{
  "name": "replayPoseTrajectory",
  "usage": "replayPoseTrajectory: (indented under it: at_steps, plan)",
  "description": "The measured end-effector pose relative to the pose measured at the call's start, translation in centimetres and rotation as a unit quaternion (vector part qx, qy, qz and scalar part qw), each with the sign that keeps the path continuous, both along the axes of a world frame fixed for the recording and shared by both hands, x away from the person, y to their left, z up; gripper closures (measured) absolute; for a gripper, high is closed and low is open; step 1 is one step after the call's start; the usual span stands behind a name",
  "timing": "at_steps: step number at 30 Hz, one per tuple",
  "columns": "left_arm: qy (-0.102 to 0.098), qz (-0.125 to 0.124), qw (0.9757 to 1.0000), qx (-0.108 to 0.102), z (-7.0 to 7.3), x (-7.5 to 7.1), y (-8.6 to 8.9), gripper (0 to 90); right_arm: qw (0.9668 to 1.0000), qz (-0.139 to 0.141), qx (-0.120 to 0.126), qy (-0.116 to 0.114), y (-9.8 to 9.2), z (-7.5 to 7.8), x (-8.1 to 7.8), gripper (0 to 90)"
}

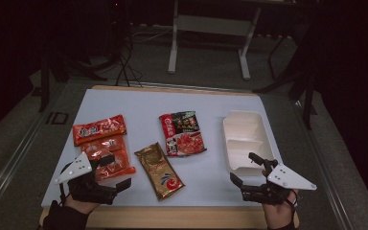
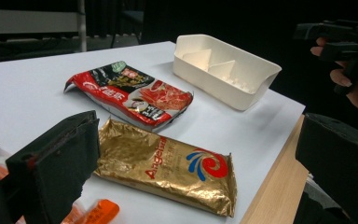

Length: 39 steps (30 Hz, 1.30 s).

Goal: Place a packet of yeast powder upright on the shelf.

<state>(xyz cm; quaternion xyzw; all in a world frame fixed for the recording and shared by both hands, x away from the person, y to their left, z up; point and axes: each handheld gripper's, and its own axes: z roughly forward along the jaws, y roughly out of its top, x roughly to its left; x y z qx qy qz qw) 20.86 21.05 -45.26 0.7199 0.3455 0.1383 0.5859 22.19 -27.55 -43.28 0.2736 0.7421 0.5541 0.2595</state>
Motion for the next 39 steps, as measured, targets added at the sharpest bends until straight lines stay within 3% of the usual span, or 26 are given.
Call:
replayPoseTrajectory:
  at_steps: [9, 15, 19, 23, 26, 32, 39]
  plan:
    - [-0.001, 0.017, 0.9999, 0.003, 1.2, 2.3, -0.1, 0.3, 0.9998, -0.011, -0.007, -0.017, -0.2, 0.1, 0.0, 11.6]
    - [0.006, 0.025, 0.9996, 0.013, 1.1, 3.7, -0.4, 0.3, 0.9997, -0.024, -0.002, -0.005, -0.4, 0.2, 0.2, 11.5]
    - [0.013, 0.026, 0.9993, 0.023, 0.8, 4.9, -0.7, 1.9, 0.9996, -0.020, 0.001, -0.021, -0.5, 0.2, 0.2, 11.6]
    - [0.020, 0.033, 0.9986, 0.036, 0.5, 5.9, -1.0, 5.9, 0.9998, -0.020, -0.007, -0.003, -0.2, 0.1, 0.3, 11.5]
    - [0.037, 0.034, 0.9974, 0.050, -0.2, 7.4, -1.4, 9.7, 0.9999, -0.011, -0.006, 0.007, 0.0, 0.0, 0.2, 11.5]
    - [0.066, 0.040, 0.9948, 0.067, -1.9, 9.3, -1.8, 13.9, 1.0000, 0.002, -0.005, 0.004, 0.2, 0.0, 0.0, 11.5]
    - [0.109, 0.058, 0.9884, 0.089, -4.0, 11.2, -2.4, 15.7, 0.9998, 0.008, -0.007, 0.018, 0.3, -0.3, 0.2, 11.5]
